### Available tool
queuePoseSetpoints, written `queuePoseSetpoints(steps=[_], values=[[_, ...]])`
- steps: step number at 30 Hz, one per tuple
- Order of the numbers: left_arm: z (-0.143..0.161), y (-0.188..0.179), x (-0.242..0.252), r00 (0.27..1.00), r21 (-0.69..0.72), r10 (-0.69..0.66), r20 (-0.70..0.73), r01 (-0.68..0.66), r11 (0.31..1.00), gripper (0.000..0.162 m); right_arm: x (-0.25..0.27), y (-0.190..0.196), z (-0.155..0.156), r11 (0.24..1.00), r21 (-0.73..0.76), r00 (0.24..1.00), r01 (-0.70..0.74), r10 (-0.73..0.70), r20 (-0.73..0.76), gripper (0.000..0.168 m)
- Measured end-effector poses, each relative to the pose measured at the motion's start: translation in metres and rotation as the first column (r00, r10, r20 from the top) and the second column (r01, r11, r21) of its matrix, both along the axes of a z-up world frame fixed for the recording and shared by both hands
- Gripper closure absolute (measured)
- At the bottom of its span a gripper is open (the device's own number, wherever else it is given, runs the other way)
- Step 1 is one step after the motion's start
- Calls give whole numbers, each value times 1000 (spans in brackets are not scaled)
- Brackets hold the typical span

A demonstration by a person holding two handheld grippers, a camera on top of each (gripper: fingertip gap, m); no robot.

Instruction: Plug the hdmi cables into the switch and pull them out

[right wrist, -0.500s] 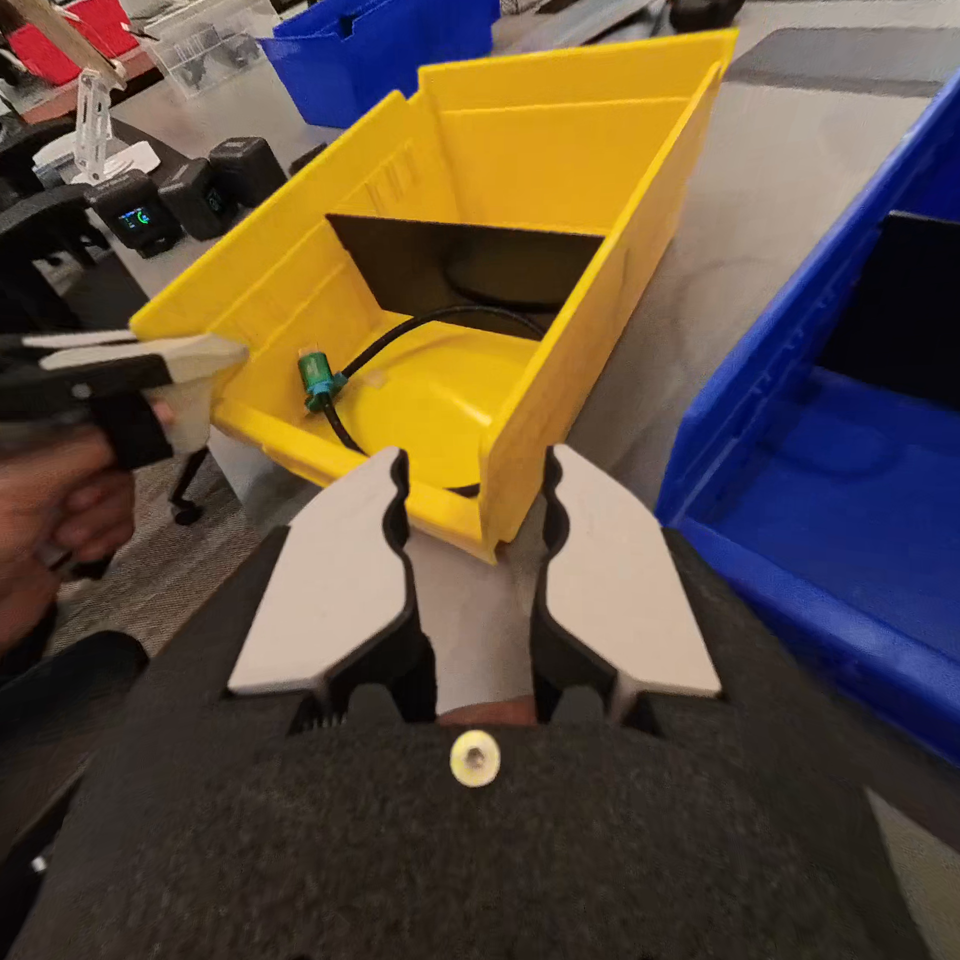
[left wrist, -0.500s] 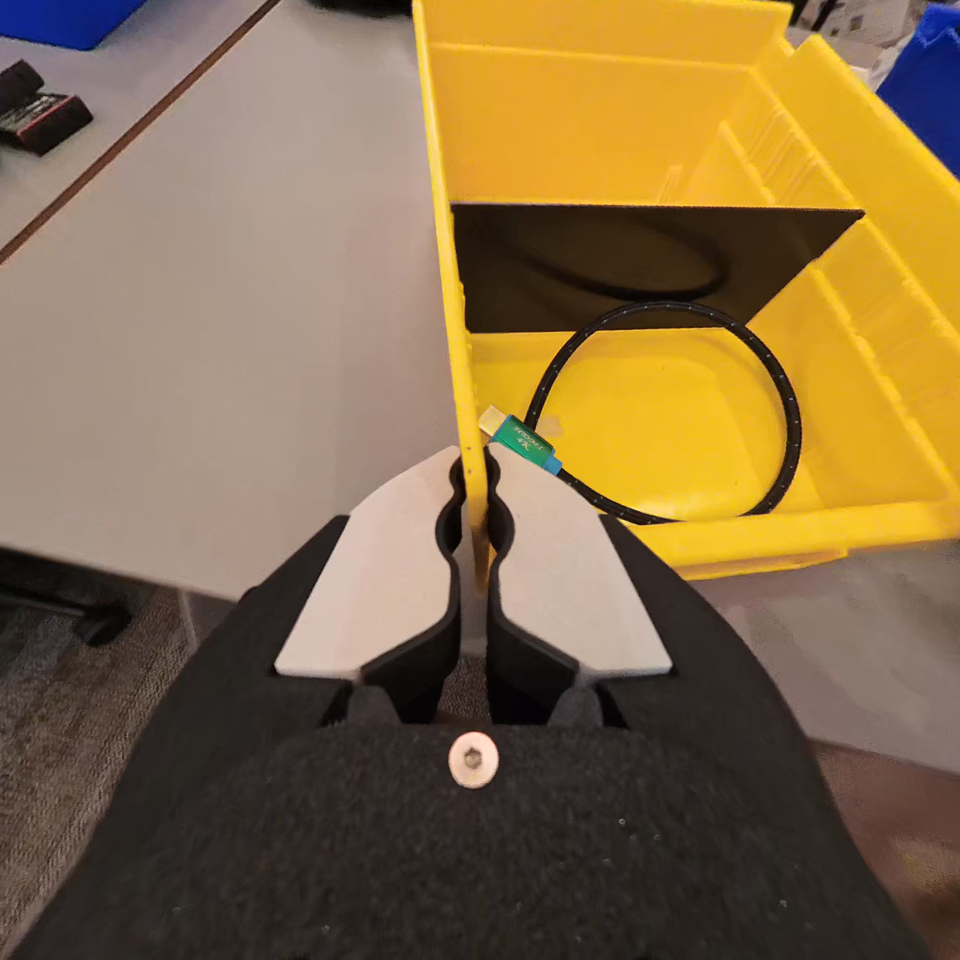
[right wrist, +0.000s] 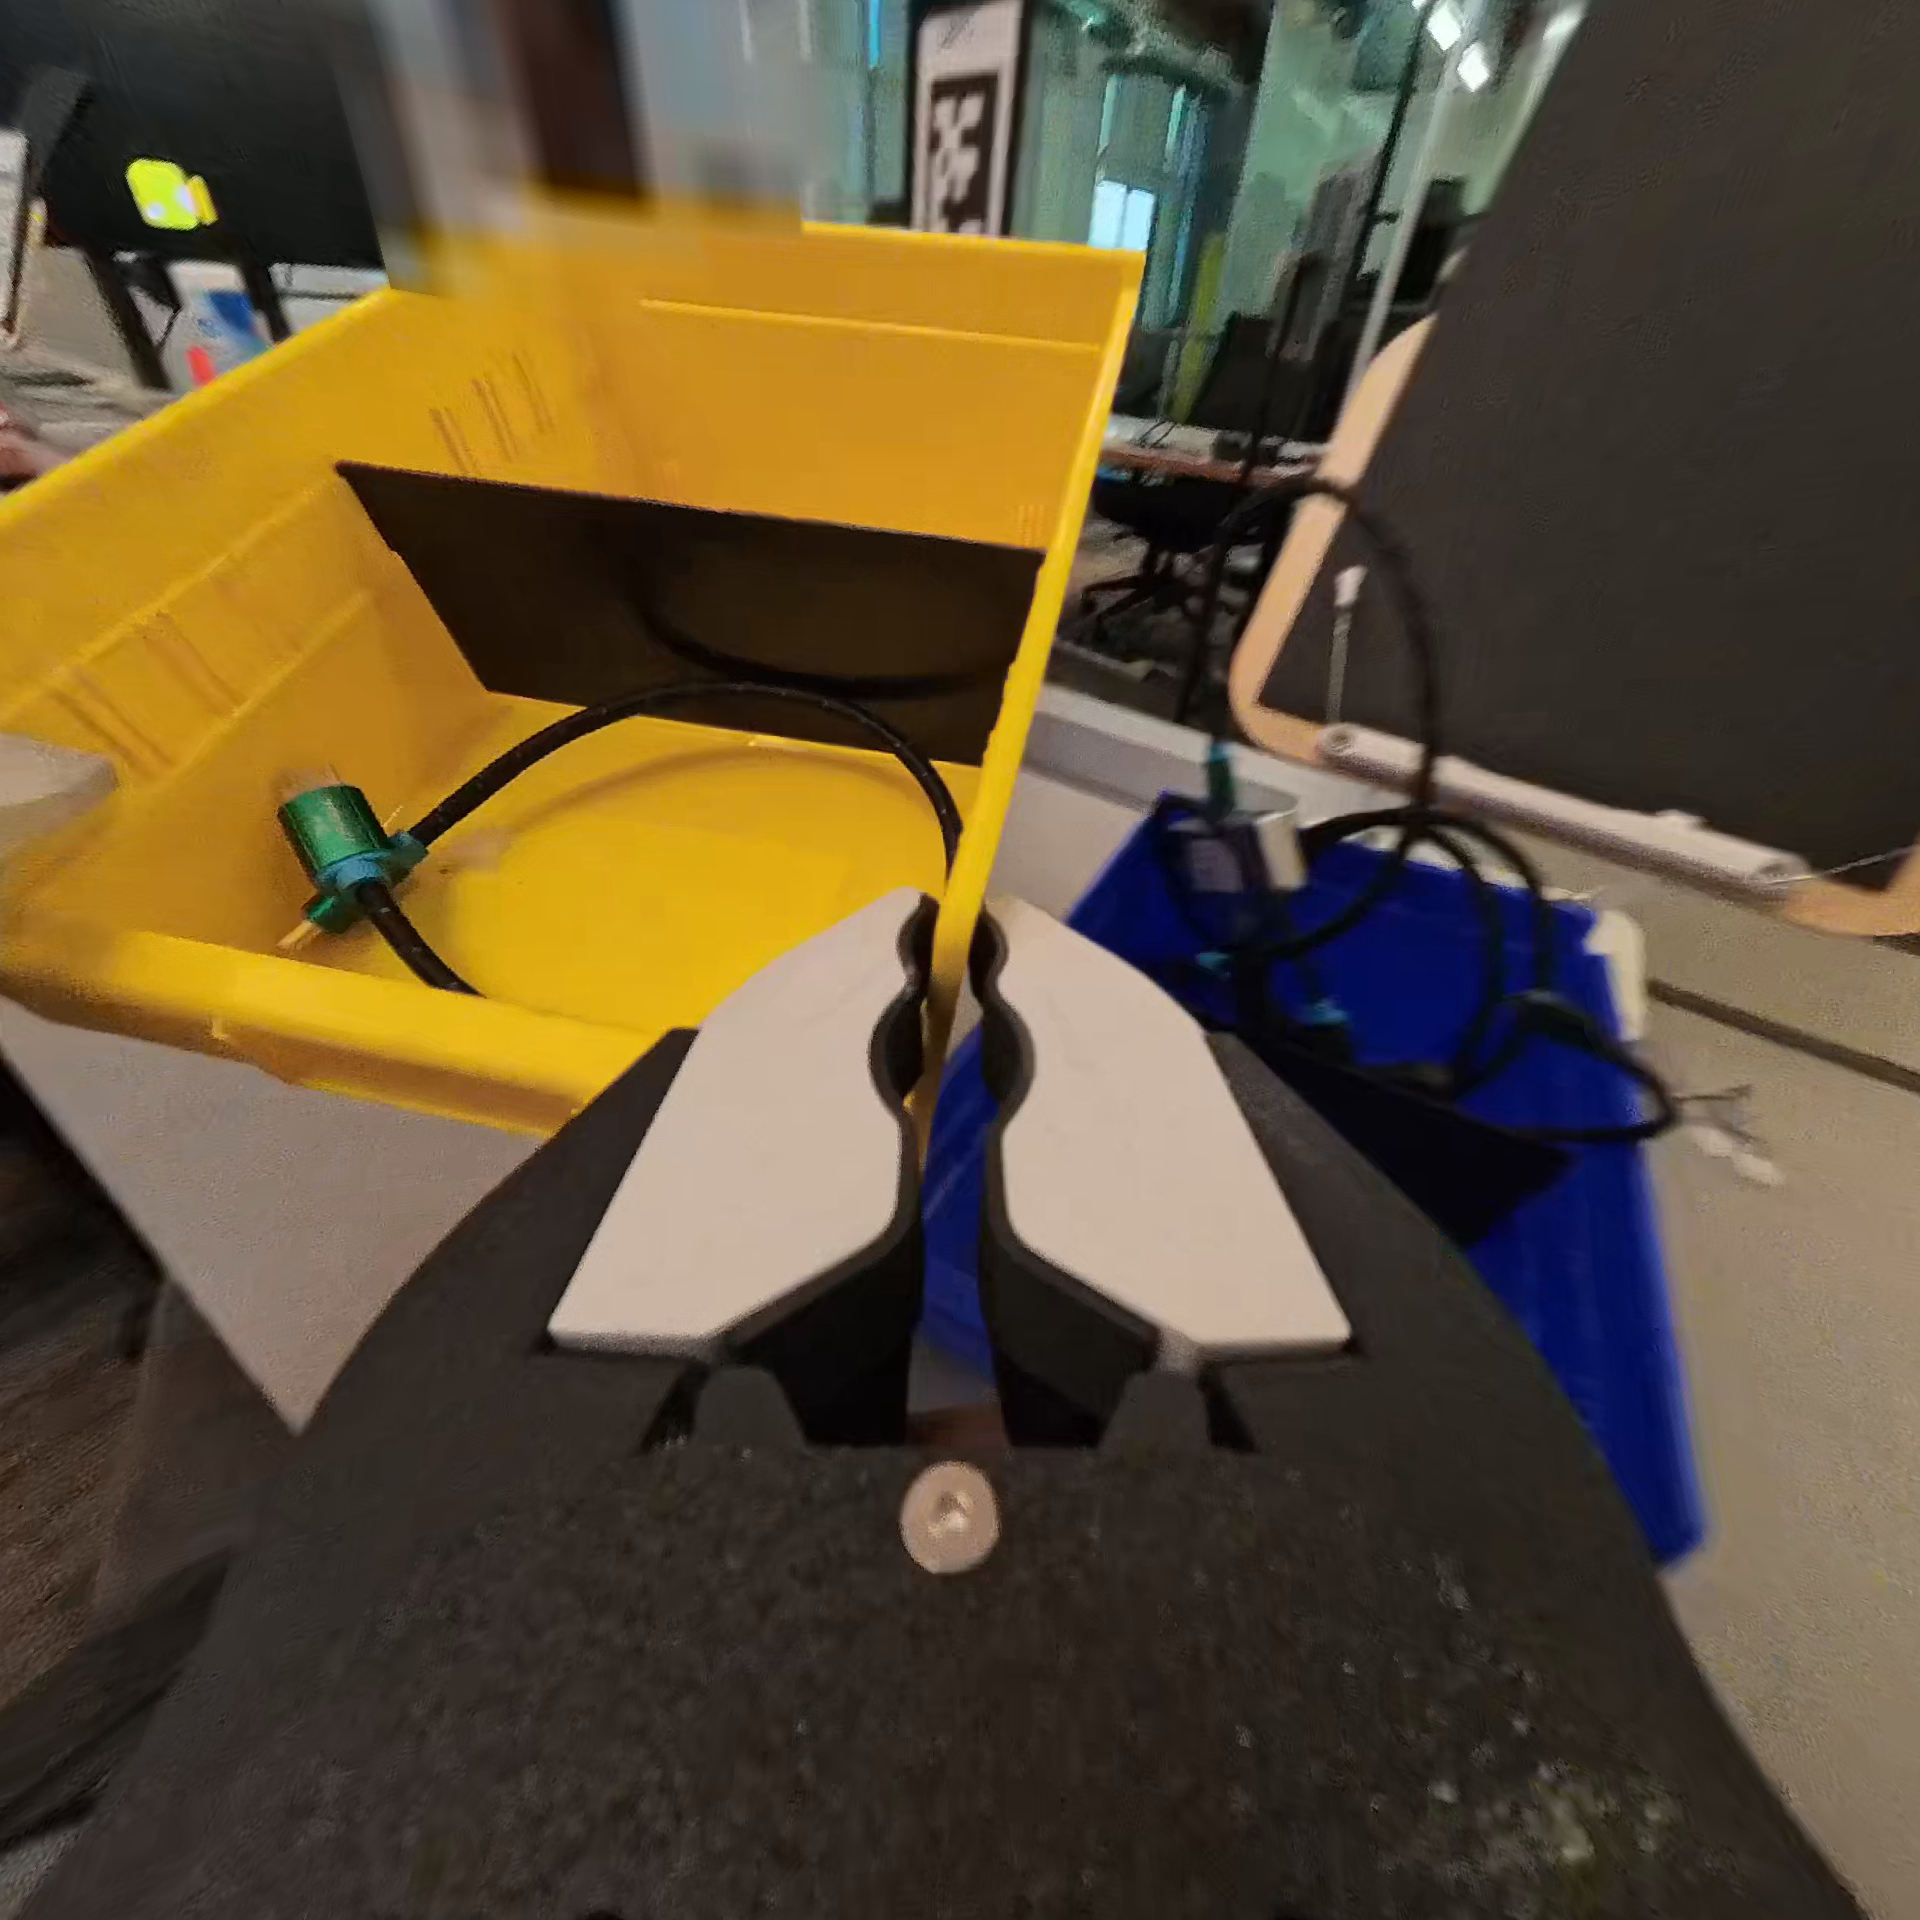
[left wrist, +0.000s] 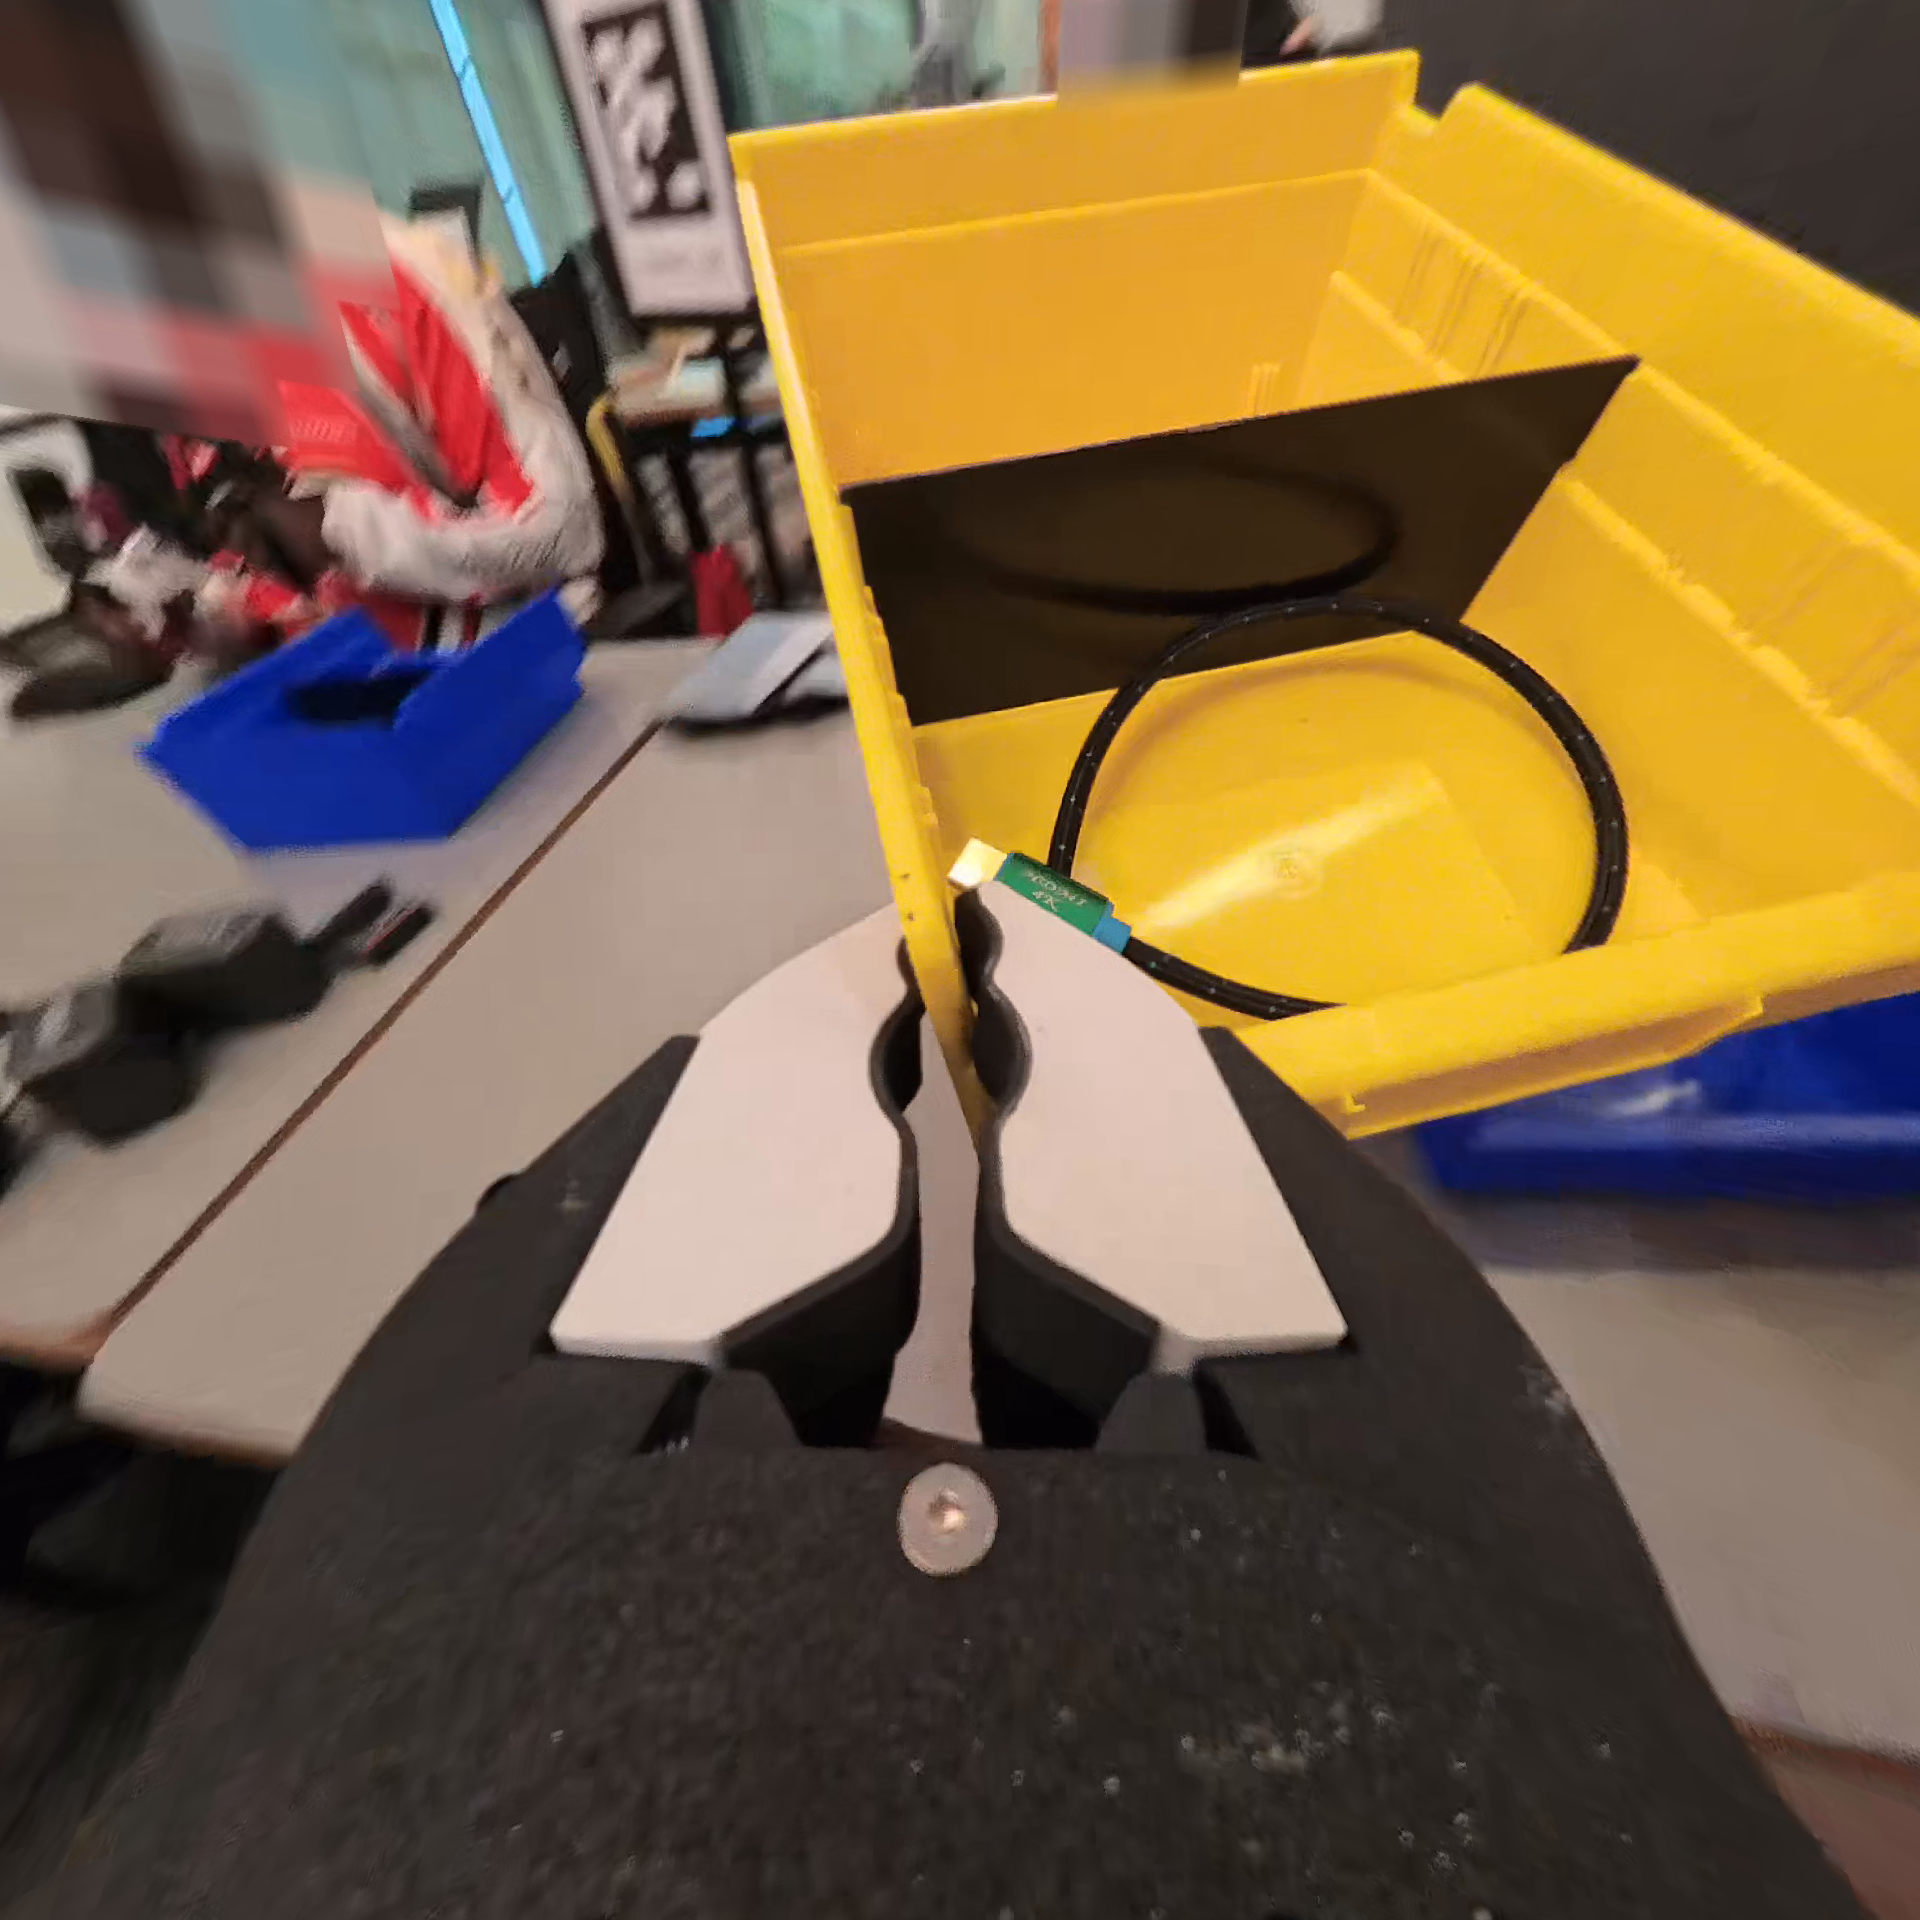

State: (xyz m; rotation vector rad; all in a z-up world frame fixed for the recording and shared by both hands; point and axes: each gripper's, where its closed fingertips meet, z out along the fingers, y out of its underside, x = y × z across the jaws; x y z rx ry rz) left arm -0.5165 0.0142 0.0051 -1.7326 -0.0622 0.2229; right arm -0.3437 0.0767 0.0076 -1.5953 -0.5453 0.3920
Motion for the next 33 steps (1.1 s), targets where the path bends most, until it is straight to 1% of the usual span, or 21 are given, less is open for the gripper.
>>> queuePoseSetpoints(steps=[1, 3, 5, 7, 9, 11, 13, 15, 18, 20, 22, 23, 24, 26, 27, 29, 30, 31, 32, 33], values=[[15, 14, 22, 999, 29, -48, -2, 48, 998, 158, 24, 4, 13, 998, 42, 999, 51, -50, -13, 163], [39, 43, 75, 986, 57, -159, 43, 157, 986, 158, 79, 10, 39, 978, 140, 988, 152, -150, -29, 163], [54, 67, 139, 953, 62, -300, 53, 296, 953, 158, 143, 12, 60, 931, 218, 956, 293, -292, -36, 163], [62, 85, 198, 919, 62, -393, 19, 391, 918, 158, 204, 12, 69, 890, 212, 914, 403, -403, -46, 163], [62, 98, 251, 891, 71, -454, -14, 454, 888, 158, 258, 12, 65, 873, 133, 883, 470, -467, -50, 163], [48, 113, 303, 864, 52, -501, -52, 503, 863, 157, 309, 16, 48, 850, 44, 851, 524, -524, -27, 164], [20, 127, 354, 829, -4, -556, -51, 557, 831, 156, 359, 24, 22, 809, -17, 810, 587, -587, 15, 164], [-11, 138, 397, 802, -39, -597, -13, 597, 802, 156, 403, 34, -11, 772, -87, 777, 630, -627, 64, 164], [-51, 149, 443, 780, -81, -624, 54, 626, 776, 155, 452, 50, -55, 747, -178, 767, 641, -630, 122, 164], [-73, 152, 463, 771, -100, -630, 93, 637, 765, 154, 474, 60, -77, 746, -204, 773, 634, -614, 161, 164], [-96, 153, 477, 768, -146, -633, 97, 640, 754, 153, 491, 66, -102, 736, -282, 788, 615, -588, 183, 164], [-102, 152, 482, 765, -144, -640, 68, 642, 753, 153, 495, 69, -102, 754, -267, 798, 600, -588, 132, 165], [-107, 150, 488, 753, -147, -656, 56, 656, 740, 152, 501, 69, -105, 752, -267, 796, 603, -592, 127, 165], [-121, 142, 499, 730, -180, -678, 89, 681, 710, 149, 512, 68, -116, 742, -262, 786, 617, -590, 184, 165], [-128, 138, 502, 719, -200, -687, 105, 692, 694, 148, 516, 69, -122, 737, -278, 787, 616, -588, 186, 165], [-145, 130, 509, 692, -255, -707, 147, 717, 649, 146, 522, 69, -139, 715, -377, 800, 589, -580, 152, 166], [-149, 126, 513, 672, -262, -716, 188, 737, 623, 143, 527, 67, -153, 683, -444, 798, 580, -586, 142, 164], [-147, 122, 515, 655, -251, -720, 229, 755, 607, 142, 527, 70, -154, 699, -458, 810, 549, -581, 85, 165], [-145, 117, 518, 628, -257, -726, 280, 778, 573, 139, 529, 70, -154, 700, -478, 808, 531, -589, 36, 165], [-141, 109, 521, 586, -271, -738, 334, 810, 521, 133, 531, 69, -155, 692, -497, 804, 524, -594, 19, 165]])
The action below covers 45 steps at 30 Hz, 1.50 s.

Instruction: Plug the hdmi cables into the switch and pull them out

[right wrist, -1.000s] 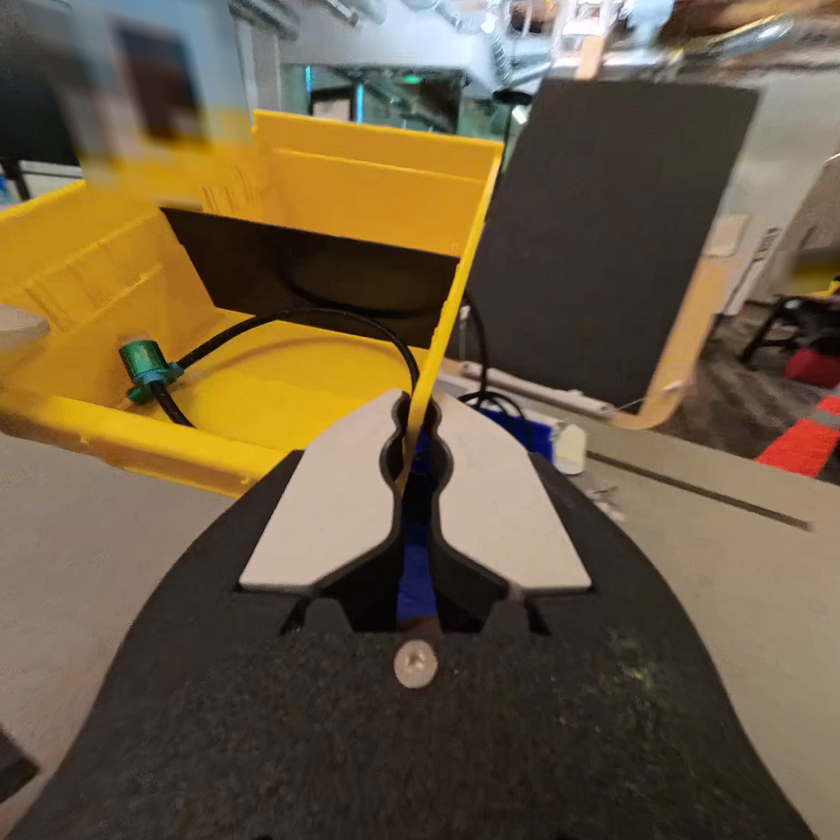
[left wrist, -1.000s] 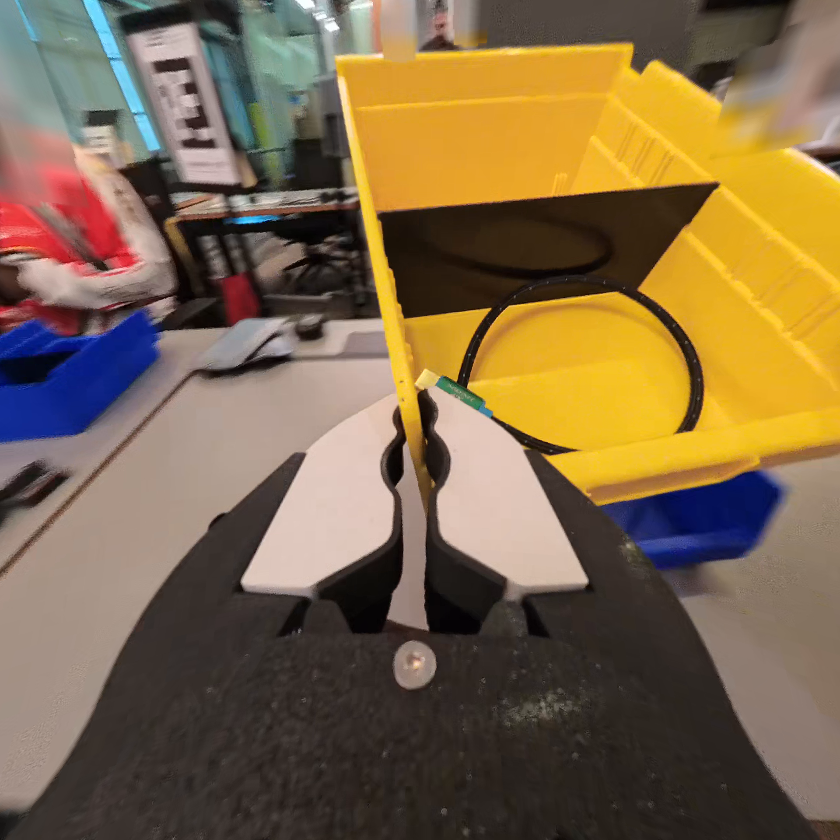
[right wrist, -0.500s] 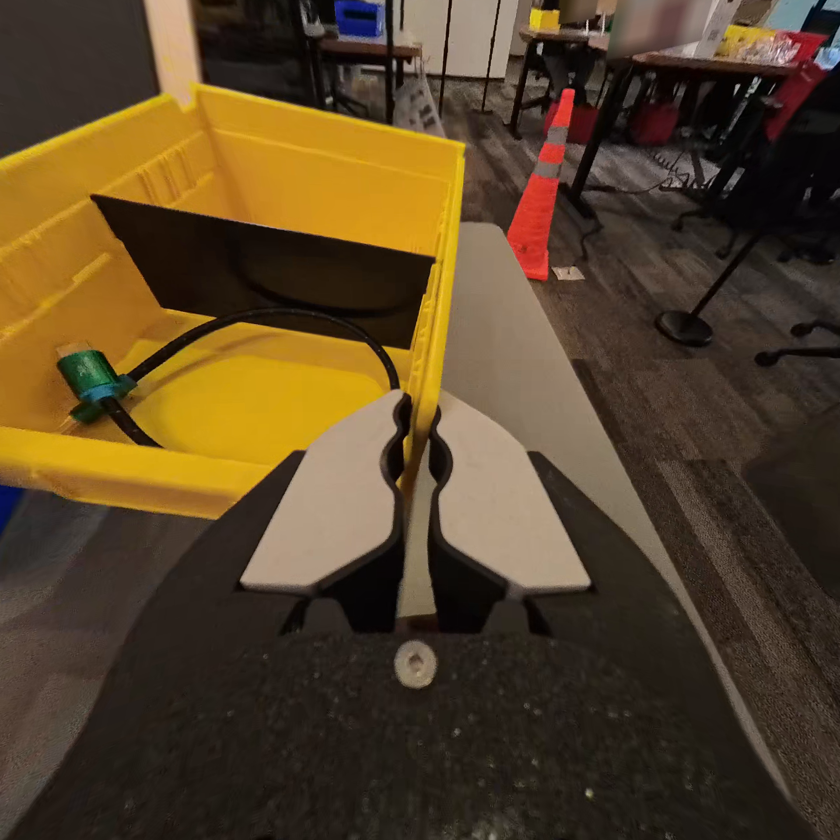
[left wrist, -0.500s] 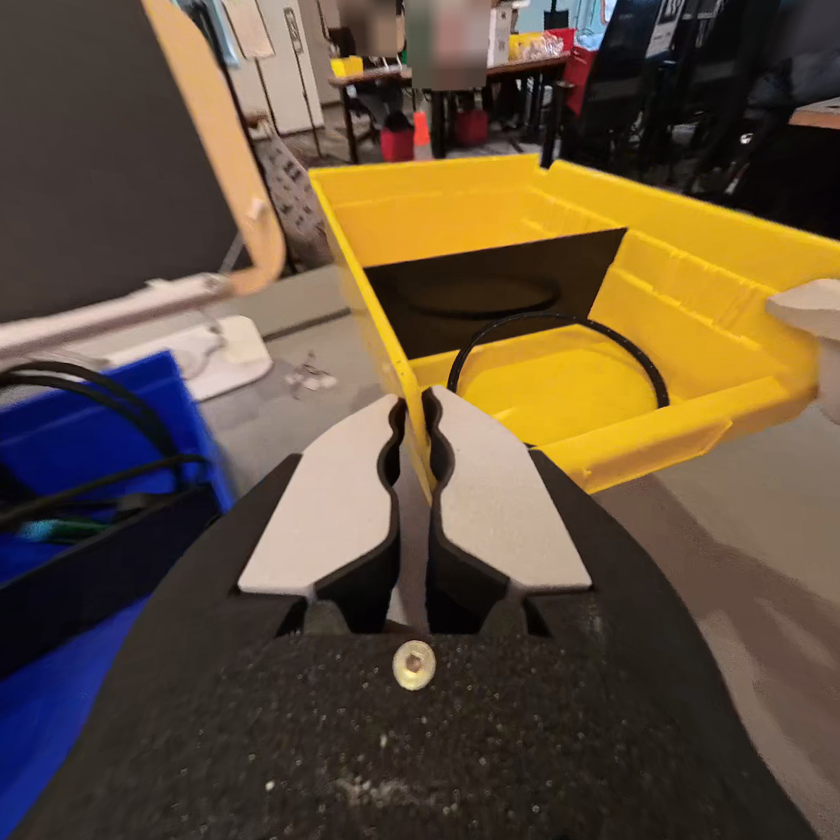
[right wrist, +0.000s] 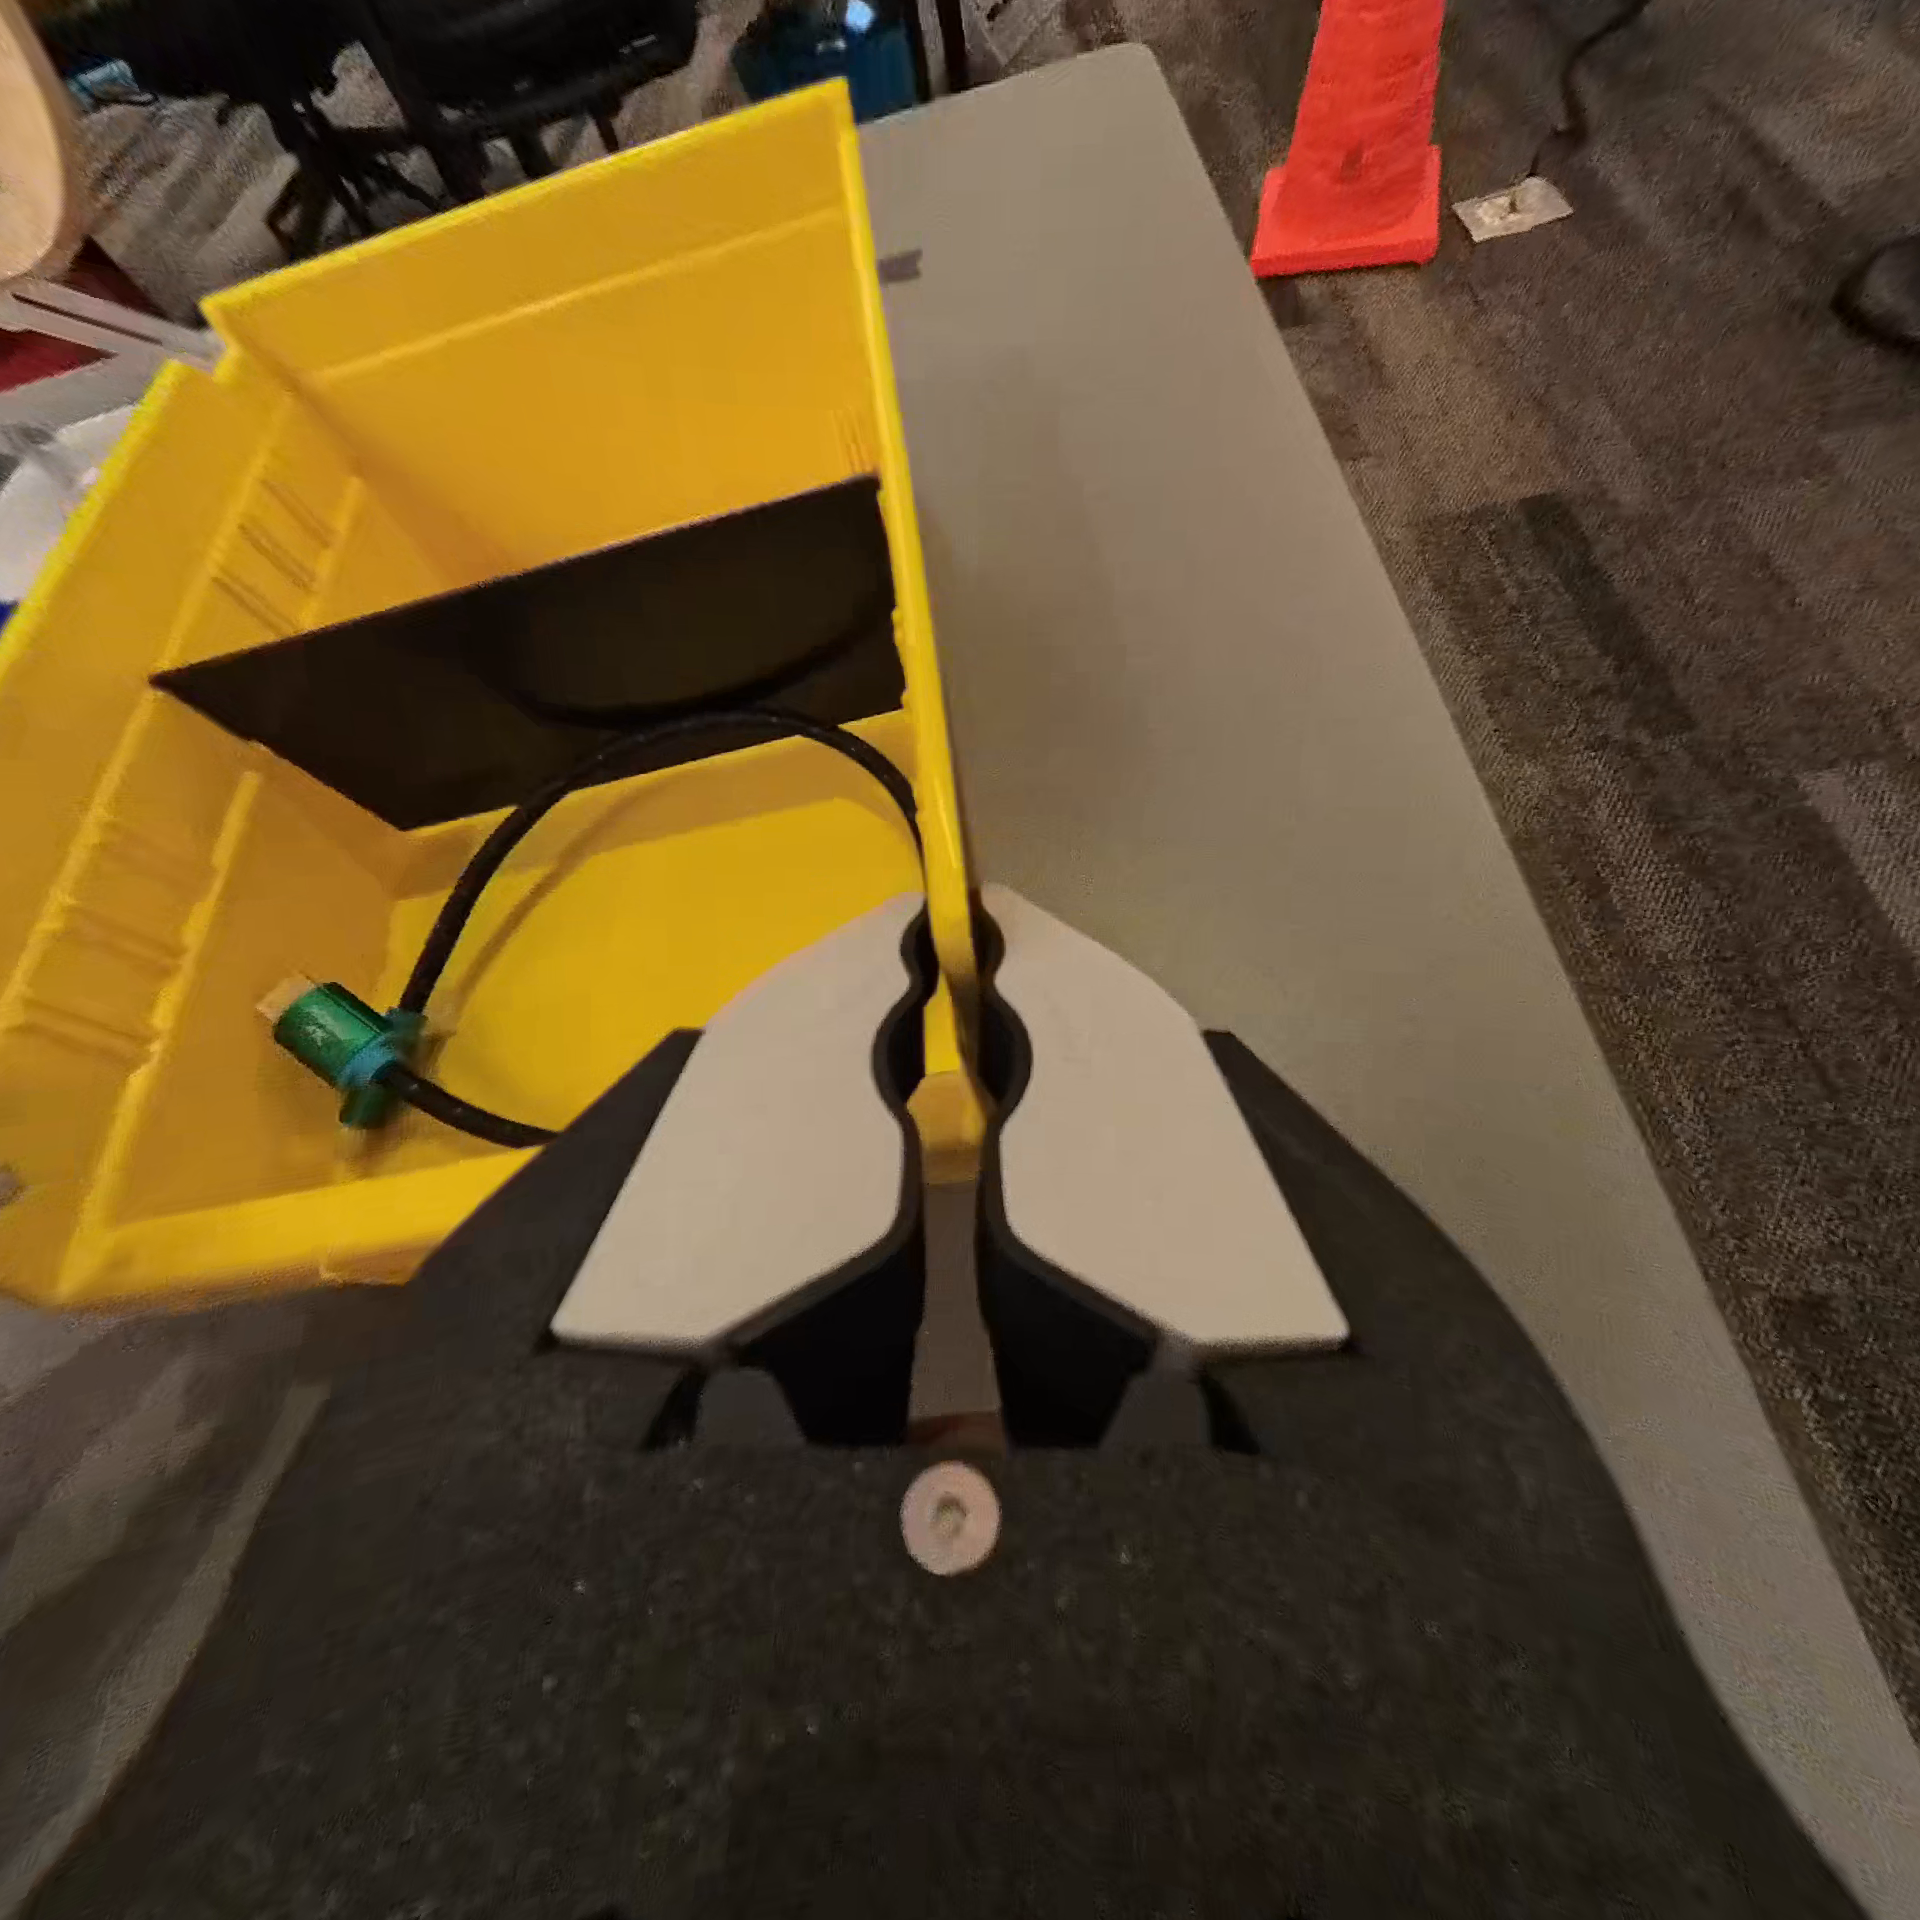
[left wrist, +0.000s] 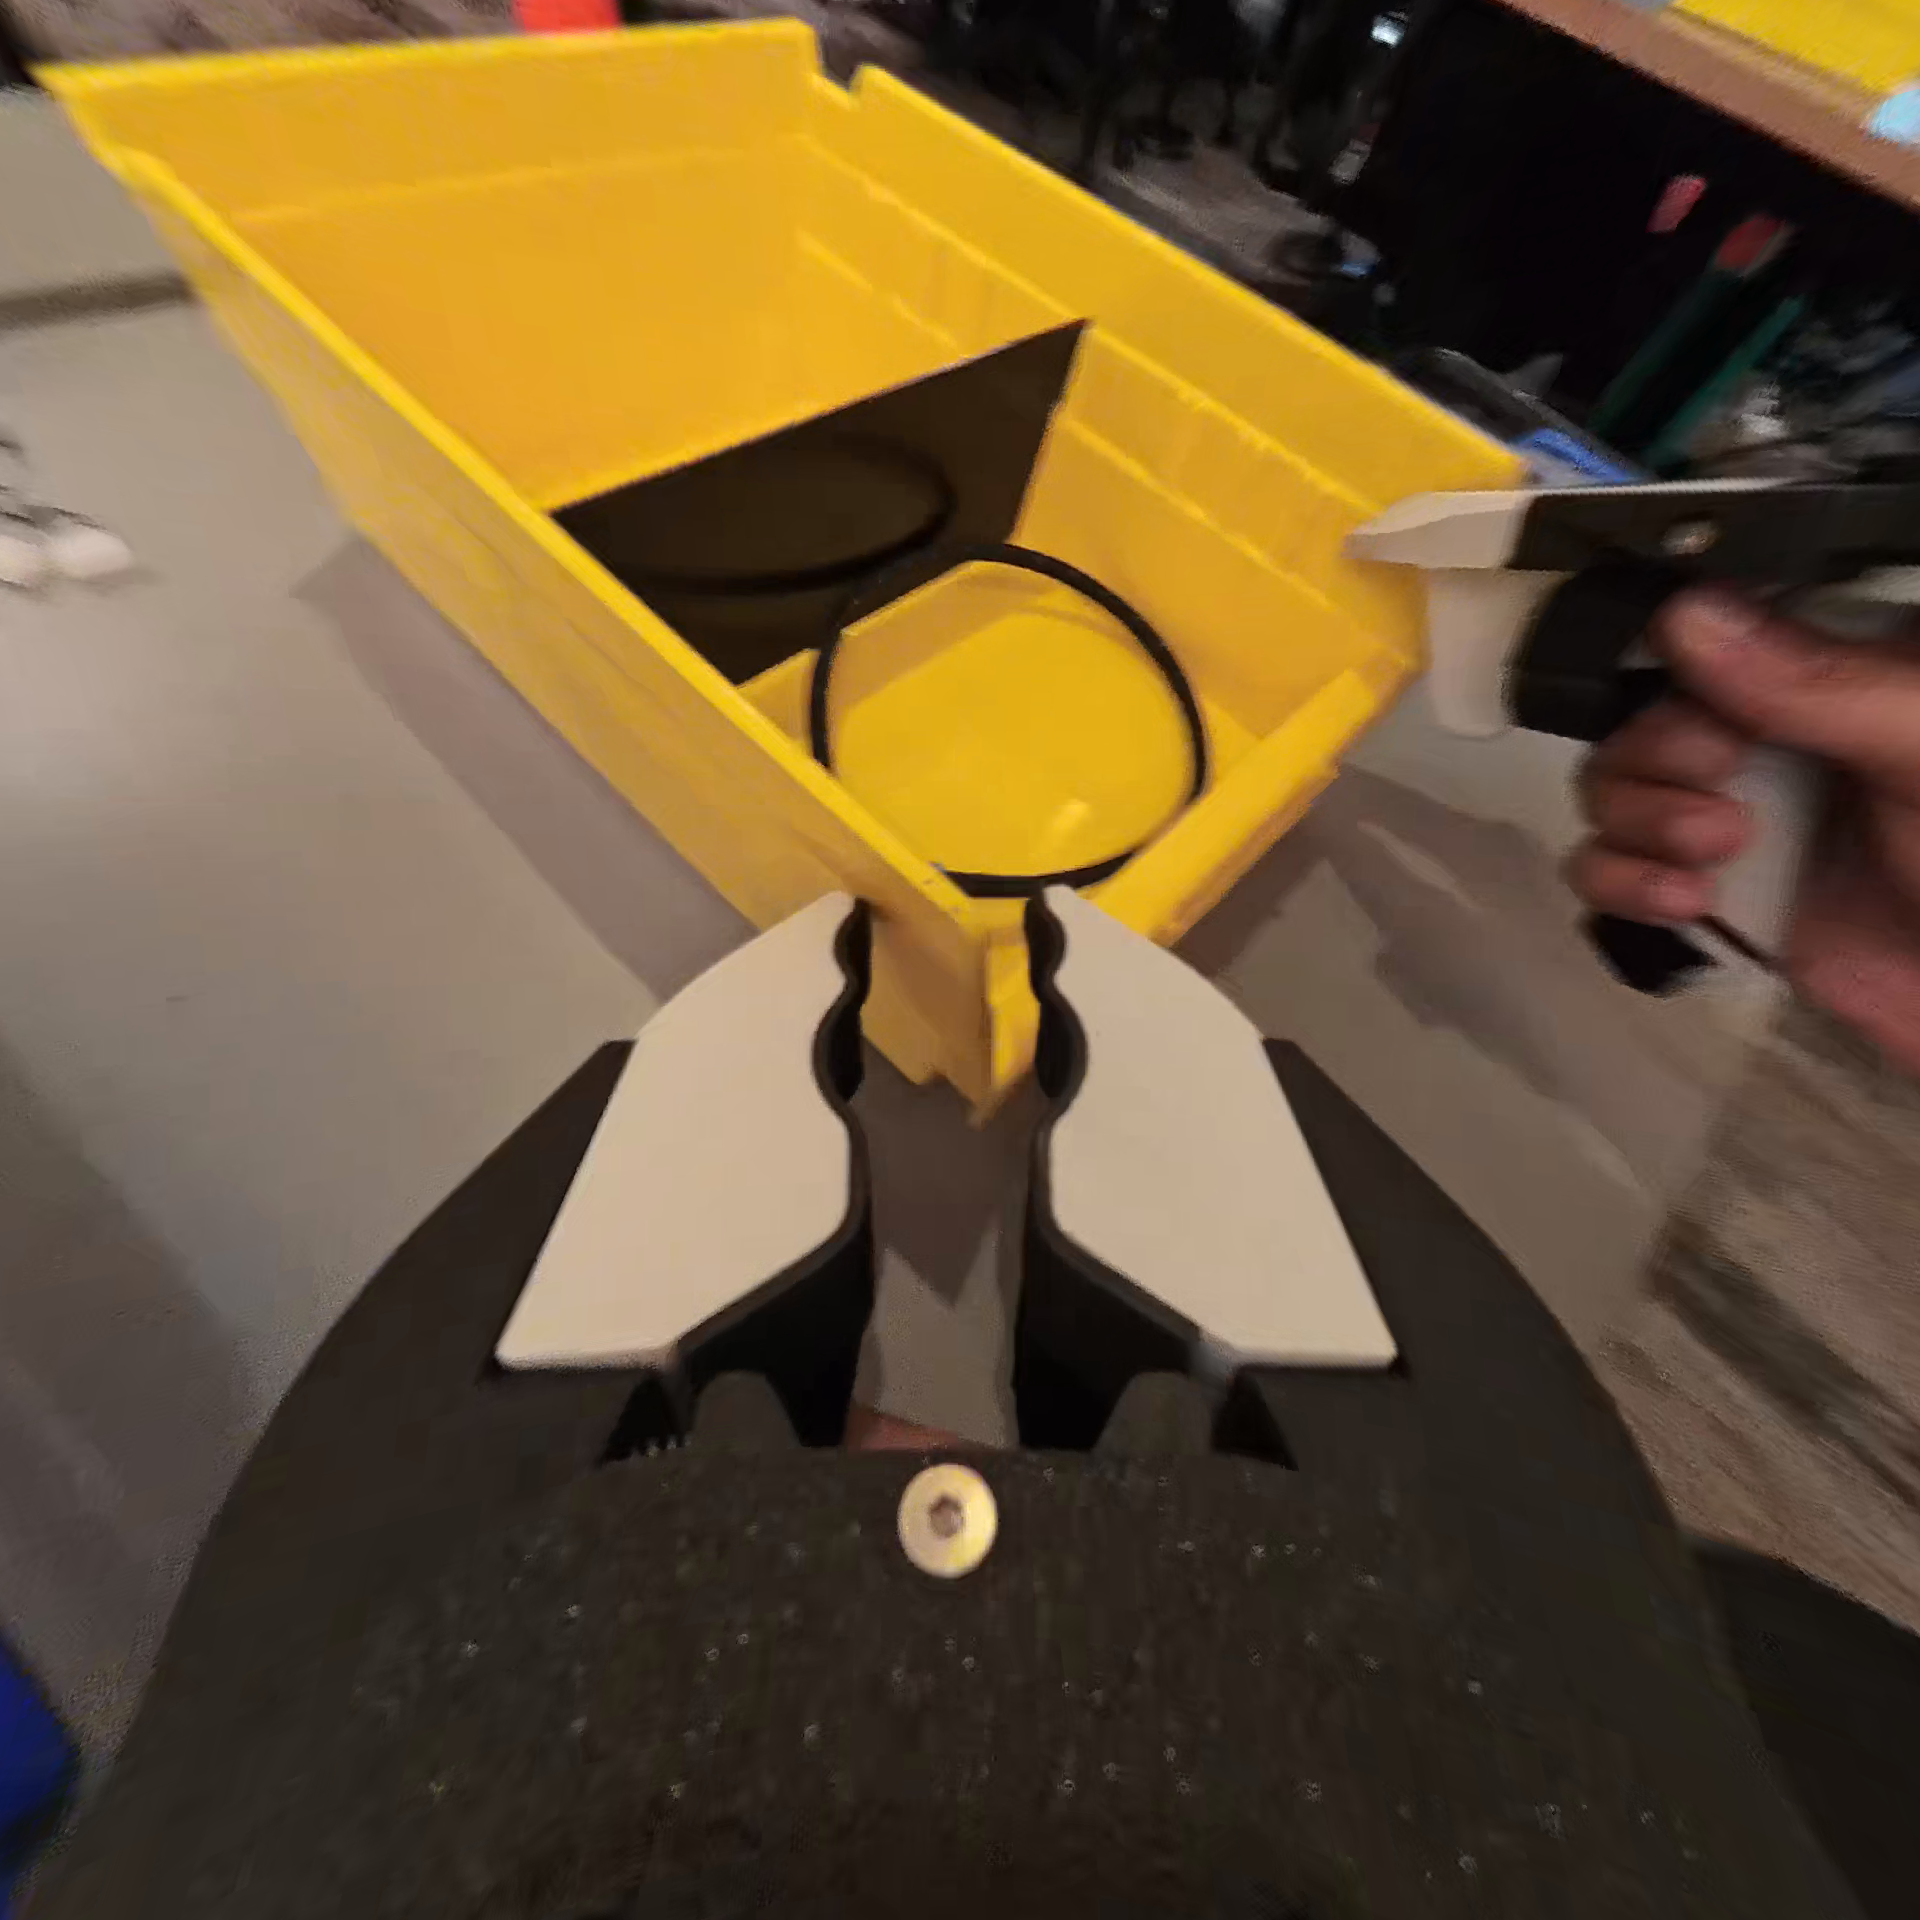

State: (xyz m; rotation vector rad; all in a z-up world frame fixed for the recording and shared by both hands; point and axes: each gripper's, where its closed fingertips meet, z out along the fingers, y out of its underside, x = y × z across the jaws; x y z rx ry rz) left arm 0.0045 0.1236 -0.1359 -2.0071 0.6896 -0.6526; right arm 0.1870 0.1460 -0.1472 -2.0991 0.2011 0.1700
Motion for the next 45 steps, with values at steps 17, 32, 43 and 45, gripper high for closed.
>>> queuePoseSetpoints(steps=[17, 32, 43, 45], values=[[24, 3, -383, 808, 148, 553, -203, -533, 833, 103, -324, -20, 61, 840, 144, 846, -523, 532, -40, 114], [9, 29, -498, 773, 205, 571, -275, -533, 821, 156, -482, 24, 9, 950, -56, 945, -306, 311, 103, 164], [-8, 24, -625, 713, 111, 666, -219, -660, 743, 156, -621, 23, -4, 915, 7, 914, -404, 403, 48, 158], [-7, 25, -630, 699, 100, 692, -179, -687, 720, 154, -625, 20, -3, 898, 6, 897, -439, 439, 48, 156]])
